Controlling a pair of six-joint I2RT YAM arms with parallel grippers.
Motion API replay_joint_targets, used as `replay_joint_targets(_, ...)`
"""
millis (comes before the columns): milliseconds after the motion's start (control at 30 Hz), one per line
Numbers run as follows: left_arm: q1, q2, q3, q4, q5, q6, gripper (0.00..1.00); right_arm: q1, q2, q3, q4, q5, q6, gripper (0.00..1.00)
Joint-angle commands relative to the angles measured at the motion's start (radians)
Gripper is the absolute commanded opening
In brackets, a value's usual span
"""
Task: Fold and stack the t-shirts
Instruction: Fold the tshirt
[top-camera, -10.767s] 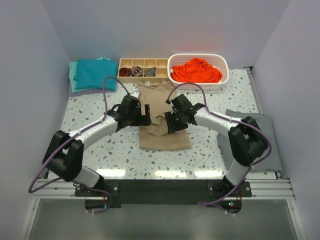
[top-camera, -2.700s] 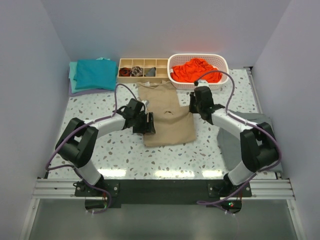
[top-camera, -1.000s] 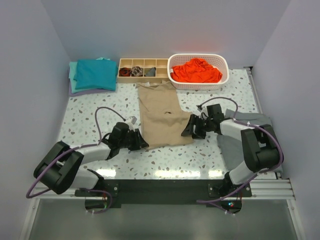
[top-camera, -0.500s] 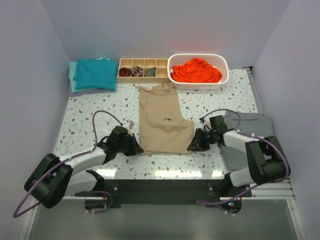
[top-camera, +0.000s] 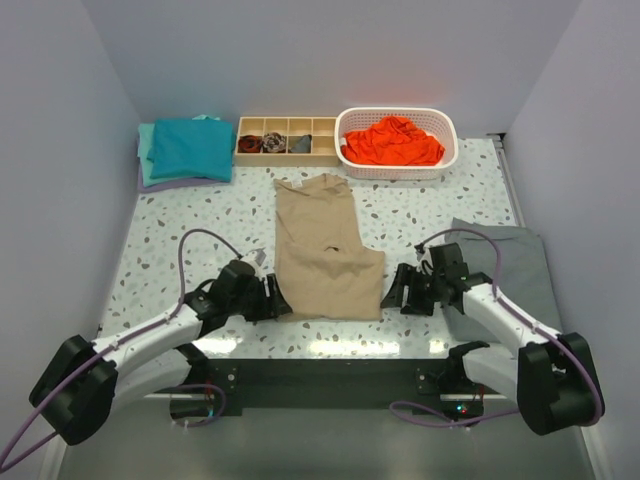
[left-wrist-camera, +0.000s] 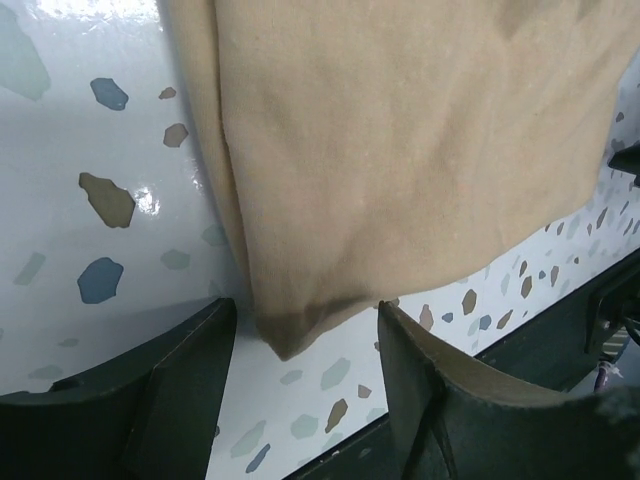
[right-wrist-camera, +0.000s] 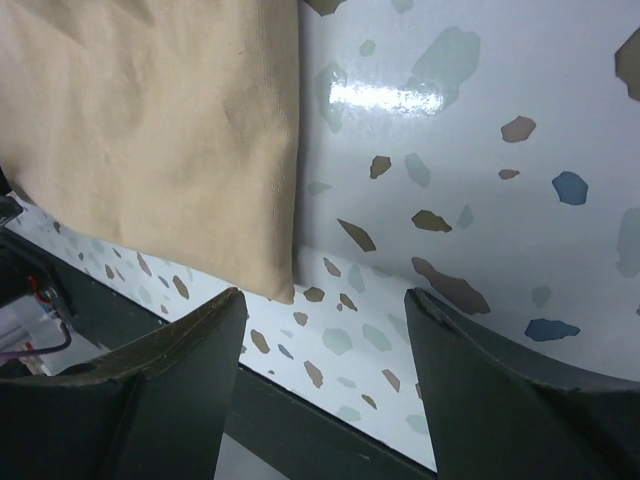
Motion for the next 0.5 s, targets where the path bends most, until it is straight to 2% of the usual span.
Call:
replay_joint_targets(0, 0.0, -0.01, -0.007, -0.133, -0.064, 0.001, 0.65, 0.0, 0.029, -0.01, 0.027, -0.037, 0.049, 0.69)
replay_joint_targets(167, 0.0, 0.001, -0.022, -0.088, -0.05, -0.011, 0.63, 0.003, 0.06, -0.052, 0.111, -0.102, 0.093, 0.67)
replay_joint_targets(300, 0.0, 0.028, -0.036, -0.036, -0.019, -0.016, 0.54, 0.017, 0.086, -0.05, 0.124, -0.113, 0.096, 0.65)
replay_joint_targets(467, -0.005, 0.044, -0.056, 0.015, -0.001, -0.033, 0.38, 0.063, 0.147, -0.046, 0.182, -0.123, 0.121, 0.59)
